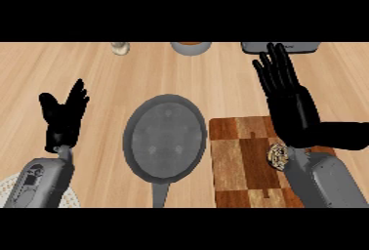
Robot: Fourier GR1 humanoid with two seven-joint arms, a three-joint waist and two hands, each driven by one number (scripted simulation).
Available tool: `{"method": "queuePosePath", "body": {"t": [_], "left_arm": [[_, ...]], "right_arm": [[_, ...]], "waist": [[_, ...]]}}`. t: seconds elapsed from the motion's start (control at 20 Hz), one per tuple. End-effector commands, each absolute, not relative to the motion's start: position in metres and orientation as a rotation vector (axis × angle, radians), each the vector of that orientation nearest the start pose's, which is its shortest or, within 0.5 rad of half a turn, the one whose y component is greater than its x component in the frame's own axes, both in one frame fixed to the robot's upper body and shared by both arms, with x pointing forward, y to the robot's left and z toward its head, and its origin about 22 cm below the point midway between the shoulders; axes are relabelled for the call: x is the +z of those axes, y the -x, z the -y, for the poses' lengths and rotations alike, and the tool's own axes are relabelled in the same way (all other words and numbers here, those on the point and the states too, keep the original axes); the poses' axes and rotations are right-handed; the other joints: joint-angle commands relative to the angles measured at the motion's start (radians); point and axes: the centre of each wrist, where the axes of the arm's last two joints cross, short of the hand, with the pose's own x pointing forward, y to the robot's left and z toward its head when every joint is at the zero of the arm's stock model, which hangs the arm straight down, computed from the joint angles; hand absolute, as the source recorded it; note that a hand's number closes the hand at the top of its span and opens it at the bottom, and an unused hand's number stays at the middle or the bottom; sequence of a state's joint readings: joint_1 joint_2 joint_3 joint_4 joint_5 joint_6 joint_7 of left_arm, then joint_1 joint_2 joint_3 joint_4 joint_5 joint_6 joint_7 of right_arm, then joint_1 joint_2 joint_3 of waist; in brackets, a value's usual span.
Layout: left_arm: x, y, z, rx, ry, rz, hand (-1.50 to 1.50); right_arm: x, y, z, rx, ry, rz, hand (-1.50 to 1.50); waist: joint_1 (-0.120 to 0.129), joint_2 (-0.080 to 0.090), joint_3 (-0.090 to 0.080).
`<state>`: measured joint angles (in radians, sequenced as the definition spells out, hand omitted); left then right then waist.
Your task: Pick the cupcake from the cutting board and place it in the pan
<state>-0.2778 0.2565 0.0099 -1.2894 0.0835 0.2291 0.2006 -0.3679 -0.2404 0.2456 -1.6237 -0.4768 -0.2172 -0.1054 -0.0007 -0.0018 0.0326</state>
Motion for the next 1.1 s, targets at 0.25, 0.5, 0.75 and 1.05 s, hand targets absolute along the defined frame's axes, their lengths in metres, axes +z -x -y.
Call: {"method": "queuePosePath", "body": {"t": [0.25, 0.5, 0.75, 1.05], "left_arm": [[0.01, -0.259, -0.301, -0.267, -0.407, 1.391, 0.0], [-0.006, -0.243, -0.296, -0.211, -0.36, 1.335, 0.0], [-0.006, -0.231, -0.297, -0.224, -0.362, 1.363, 0.0], [-0.001, -0.228, -0.278, -0.252, -0.333, 1.383, 0.0]], "right_arm": [[0.077, -0.306, 0.305, -0.249, 0.177, 1.727, -1.5], [0.014, -0.247, 0.356, -0.421, 0.637, 1.294, -1.5], [0.029, -0.202, 0.372, 0.039, 0.765, 1.136, -1.5], [0.089, -0.215, 0.371, 0.305, 0.724, 1.031, -1.5]], "waist": [[0.015, -0.001, -0.032], [-0.034, -0.013, -0.037], [-0.024, -0.01, -0.04], [0.003, 0.0, -0.035]]}}
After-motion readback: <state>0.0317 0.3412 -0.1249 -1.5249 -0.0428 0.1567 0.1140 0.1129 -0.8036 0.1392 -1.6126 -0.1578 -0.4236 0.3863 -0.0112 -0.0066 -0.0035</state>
